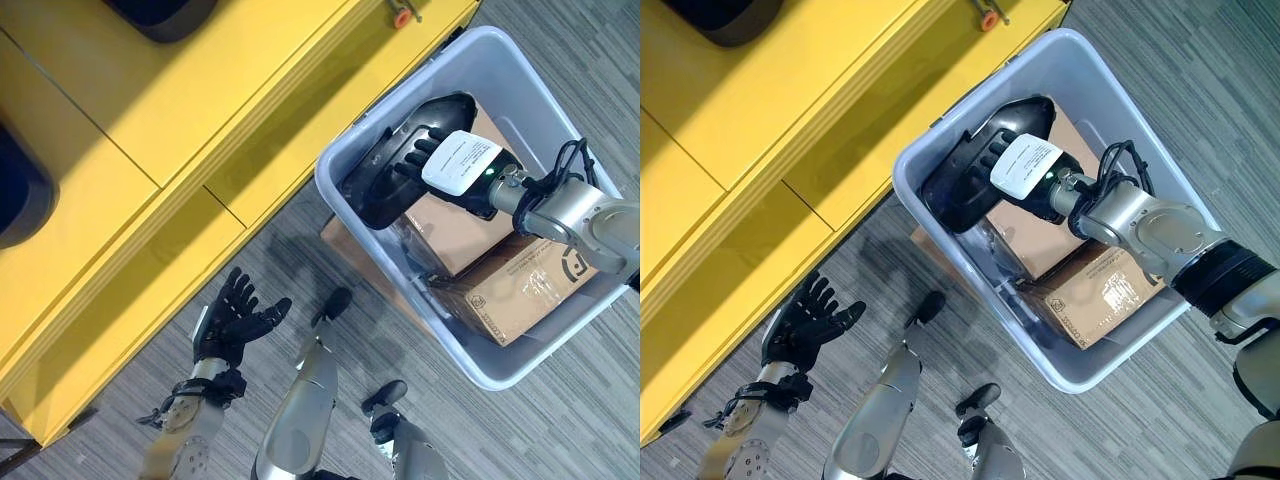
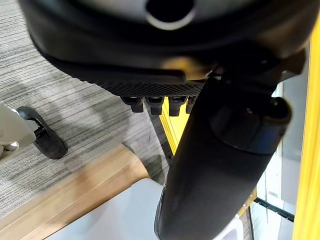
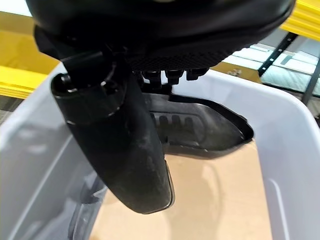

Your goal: Move parts from the plastic box to the shelf.

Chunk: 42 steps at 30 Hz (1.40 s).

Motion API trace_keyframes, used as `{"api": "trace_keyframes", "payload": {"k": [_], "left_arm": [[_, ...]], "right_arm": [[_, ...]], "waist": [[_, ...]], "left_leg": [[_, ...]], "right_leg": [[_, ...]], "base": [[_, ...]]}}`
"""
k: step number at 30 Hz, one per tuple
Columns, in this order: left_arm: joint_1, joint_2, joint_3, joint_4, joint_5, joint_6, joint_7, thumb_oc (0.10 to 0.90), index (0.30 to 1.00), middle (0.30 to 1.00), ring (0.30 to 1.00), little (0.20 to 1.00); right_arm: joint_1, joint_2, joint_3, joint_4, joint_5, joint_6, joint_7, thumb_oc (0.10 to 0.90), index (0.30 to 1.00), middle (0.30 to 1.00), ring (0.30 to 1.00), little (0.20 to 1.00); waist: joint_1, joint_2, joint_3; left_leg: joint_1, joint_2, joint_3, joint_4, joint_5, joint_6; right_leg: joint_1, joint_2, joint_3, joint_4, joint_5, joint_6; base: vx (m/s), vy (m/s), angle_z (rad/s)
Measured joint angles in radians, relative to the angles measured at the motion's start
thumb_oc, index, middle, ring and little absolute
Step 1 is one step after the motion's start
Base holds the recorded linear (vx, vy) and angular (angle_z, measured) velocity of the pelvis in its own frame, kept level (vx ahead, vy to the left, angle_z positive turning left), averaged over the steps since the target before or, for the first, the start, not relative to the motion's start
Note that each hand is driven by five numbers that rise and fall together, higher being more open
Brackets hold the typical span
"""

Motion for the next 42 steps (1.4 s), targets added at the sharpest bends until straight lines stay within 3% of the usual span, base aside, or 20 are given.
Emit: {"api": "trace_keyframes", "payload": {"k": [7, 13, 16, 34, 42], "left_arm": [[0.0, 0.0, -0.011, 0.0, -0.002, -0.005, 0.0, 0.9, 1.0, 1.0, 1.0, 1.0], [0.0, 0.002, -0.022, -0.013, -0.002, -0.021, 0.019, 0.9, 1.0, 1.0, 1.0, 1.0], [-0.001, 0.001, -0.022, -0.014, -0.003, -0.027, 0.019, 0.9, 1.0, 1.0, 1.0, 1.0], [-0.001, 0.002, -0.032, -0.034, -0.032, -0.054, 0.037, 0.9, 1.0, 1.0, 1.0, 1.0], [-0.001, 0.036, -0.032, -0.069, -0.037, -0.073, 0.041, 0.9, 1.0, 1.0, 1.0, 1.0]], "right_arm": [[-0.023, -0.003, 0.014, 0.006, 0.0, 0.009, -0.021, 0.9, 1.0, 1.0, 1.0, 1.0], [-0.133, 0.065, 0.048, 0.017, 0.0, 0.026, -0.034, 0.9, 1.0, 1.0, 1.0, 1.0], [-0.154, 0.068, 0.058, 0.015, 0.0, 0.03, -0.034, 0.9, 1.0, 1.0, 1.0, 1.0], [-0.183, 0.066, 0.076, 0.059, 0.0, 0.059, -0.065, 0.9, 1.0, 1.0, 1.0, 1.0], [-0.286, 0.067, 0.129, 0.104, 0.01, 0.053, -0.1, 0.9, 1.0, 1.0, 1.0, 1.0]], "waist": [[-0.002, 0.001, 0.011], [0.002, 0.0, 0.015], [0.0, -0.01, 0.02], [-0.015, -0.01, 0.02], [-0.031, -0.01, 0.02]], "left_leg": [[-0.036, 0.006, 0.011, -0.001, 0.002, 0.001], [-0.076, 0.014, 0.02, 0.0, 0.003, 0.002], [-0.099, 0.014, 0.014, 0.0, 0.003, 0.002], [-0.246, 0.015, 0.004, 0.037, 0.005, 0.001], [-0.326, 0.004, 0.008, 0.086, 0.002, -0.002]], "right_leg": [[-0.043, 0.001, 0.014, 0.004, 0.003, -0.001], [-0.096, 0.001, 0.026, 0.018, 0.001, -0.001], [-0.114, 0.004, 0.022, 0.018, 0.001, -0.001], [-0.256, 0.01, 0.025, 0.051, 0.0, -0.006], [-0.376, -0.03, 0.052, 0.196, -0.052, -0.013]], "base": [[-0.01, -0.003, -0.04], [0.0, -0.003, -0.05], [0.03, -0.016, 0.03], [0.0, 0.002, 0.0], [0.0, 0.015, -0.02]]}}
